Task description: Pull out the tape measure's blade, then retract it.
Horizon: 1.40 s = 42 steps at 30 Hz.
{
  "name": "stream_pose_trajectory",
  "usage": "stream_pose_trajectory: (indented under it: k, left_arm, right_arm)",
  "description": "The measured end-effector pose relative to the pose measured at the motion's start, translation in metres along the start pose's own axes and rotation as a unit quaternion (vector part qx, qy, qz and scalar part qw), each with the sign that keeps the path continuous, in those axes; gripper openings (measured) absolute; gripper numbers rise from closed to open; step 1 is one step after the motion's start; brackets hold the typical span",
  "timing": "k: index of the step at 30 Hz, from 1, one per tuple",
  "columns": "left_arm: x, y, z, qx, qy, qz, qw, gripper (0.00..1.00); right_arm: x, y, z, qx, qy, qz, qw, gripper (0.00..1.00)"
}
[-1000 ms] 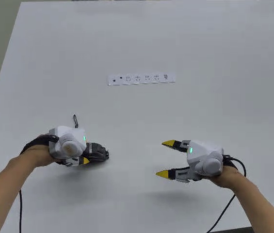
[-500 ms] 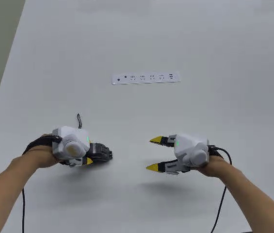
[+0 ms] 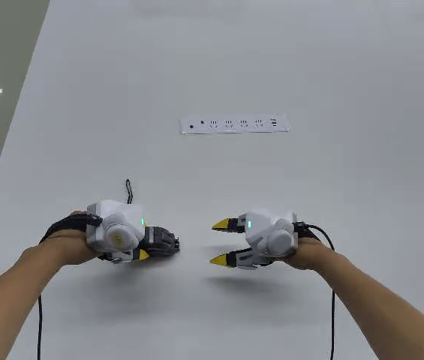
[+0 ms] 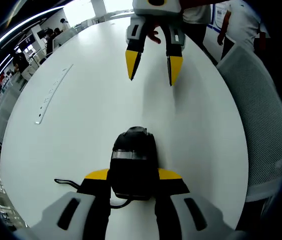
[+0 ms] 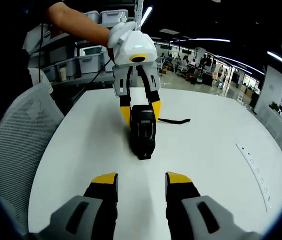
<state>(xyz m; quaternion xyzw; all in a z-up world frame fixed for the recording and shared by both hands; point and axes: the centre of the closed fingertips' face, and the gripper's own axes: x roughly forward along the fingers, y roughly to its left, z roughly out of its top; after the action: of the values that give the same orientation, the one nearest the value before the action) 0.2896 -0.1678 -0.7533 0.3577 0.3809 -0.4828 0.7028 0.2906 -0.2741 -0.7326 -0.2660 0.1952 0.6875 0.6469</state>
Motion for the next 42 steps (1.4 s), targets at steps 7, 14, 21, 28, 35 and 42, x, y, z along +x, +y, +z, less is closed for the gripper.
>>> stream_pose_trajectory:
  k: [7,14,21,28,35,42]
  left_arm:
    - [-0.001,0.0,0.0,-0.002,0.003,-0.001,1.0,0.29]
    - [-0.001,0.0,0.0,-0.003,0.004,-0.004,1.0,0.29]
    - [-0.001,0.0,-0.001,-0.003,0.005,-0.004,1.0,0.29]
    - [-0.001,0.0,0.0,-0.003,0.007,-0.006,1.0,0.29]
    - [0.0,0.0,-0.001,-0.003,0.007,-0.009,0.9999,0.29]
    - [0.0,0.0,0.0,-0.002,0.005,-0.011,0.9999,0.29]
  right_arm:
    - [0.02,-0.001,0.004,0.002,-0.003,0.015,0.9999,0.33]
    - [0.035,-0.002,0.005,0.006,-0.003,0.019,0.9998,0.32]
    - [0.053,-0.003,0.005,0.001,0.003,0.027,0.9996,0.26]
    - [0.068,-0.003,0.002,-0.002,0.01,0.038,0.9992,0.24]
    - [0.075,-0.004,-0.001,-0.011,0.019,0.049,0.9986,0.22]
    - [0.082,-0.003,0.0,-0.023,0.024,0.06,0.9976,0.18]
